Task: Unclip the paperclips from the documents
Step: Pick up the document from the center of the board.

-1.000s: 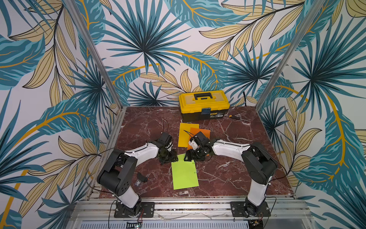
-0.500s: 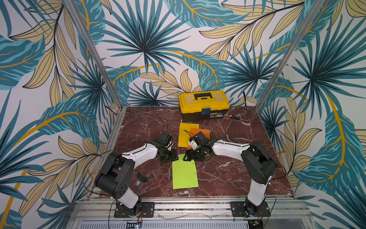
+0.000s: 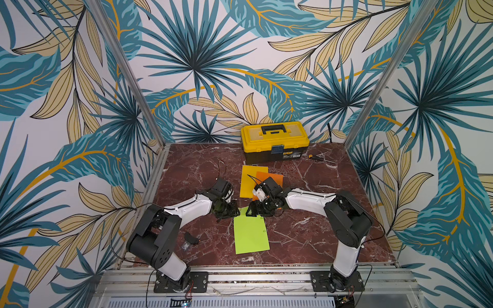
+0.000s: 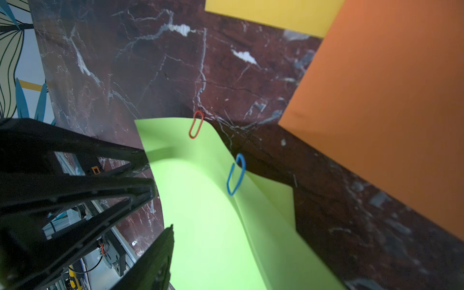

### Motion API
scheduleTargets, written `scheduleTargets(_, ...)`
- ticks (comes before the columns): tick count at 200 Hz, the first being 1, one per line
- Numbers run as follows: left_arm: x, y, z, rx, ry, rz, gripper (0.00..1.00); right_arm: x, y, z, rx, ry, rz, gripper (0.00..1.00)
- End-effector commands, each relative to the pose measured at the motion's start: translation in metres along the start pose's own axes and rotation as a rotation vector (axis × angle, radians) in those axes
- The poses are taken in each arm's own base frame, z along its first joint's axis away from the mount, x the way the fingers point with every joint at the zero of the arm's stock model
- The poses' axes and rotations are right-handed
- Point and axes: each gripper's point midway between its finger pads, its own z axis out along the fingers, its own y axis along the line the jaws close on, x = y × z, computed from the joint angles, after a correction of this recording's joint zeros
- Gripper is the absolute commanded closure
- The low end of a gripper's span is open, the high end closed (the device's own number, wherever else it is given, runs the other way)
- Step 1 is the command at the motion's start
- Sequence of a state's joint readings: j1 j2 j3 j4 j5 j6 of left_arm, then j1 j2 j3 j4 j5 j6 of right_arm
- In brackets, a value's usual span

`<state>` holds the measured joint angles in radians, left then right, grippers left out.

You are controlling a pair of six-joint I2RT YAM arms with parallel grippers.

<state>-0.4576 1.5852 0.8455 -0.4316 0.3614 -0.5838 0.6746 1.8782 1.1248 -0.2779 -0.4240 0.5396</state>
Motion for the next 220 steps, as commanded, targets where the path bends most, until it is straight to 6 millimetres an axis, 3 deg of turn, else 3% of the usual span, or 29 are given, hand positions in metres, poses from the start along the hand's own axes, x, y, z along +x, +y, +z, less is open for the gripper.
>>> scheduleTargets(1, 0.001, 0.006, 0.012, -0.01, 0.004, 0.009, 0.66, 0.029, -0.03, 0.017, 0.082, 0.091, 0.059, 0.3)
scheduleTargets(31, 0.003, 0.016, 0.019, -0.027, 0.003, -0.001, 0.69, 0.029, -0.03, 0.016, 0.082, 0.092, 0.061, 0.3)
scheduleTargets(116, -0.017, -0.017, -0.009, 0.097, -0.099, 0.02, 0.81, 0.03, -0.028, 0.019, 0.067, 0.098, 0.062, 0.3)
scheduleTargets(165, -0.011, -0.01, -0.006, 0.082, -0.089, 0.003, 0.9, 0.031, -0.029, 0.018, 0.068, 0.096, 0.061, 0.3)
scheduleTargets(220, -0.01, -0.017, -0.004, 0.122, -0.069, -0.004, 0.81, 0.03, -0.028, 0.019, 0.061, 0.094, 0.059, 0.3)
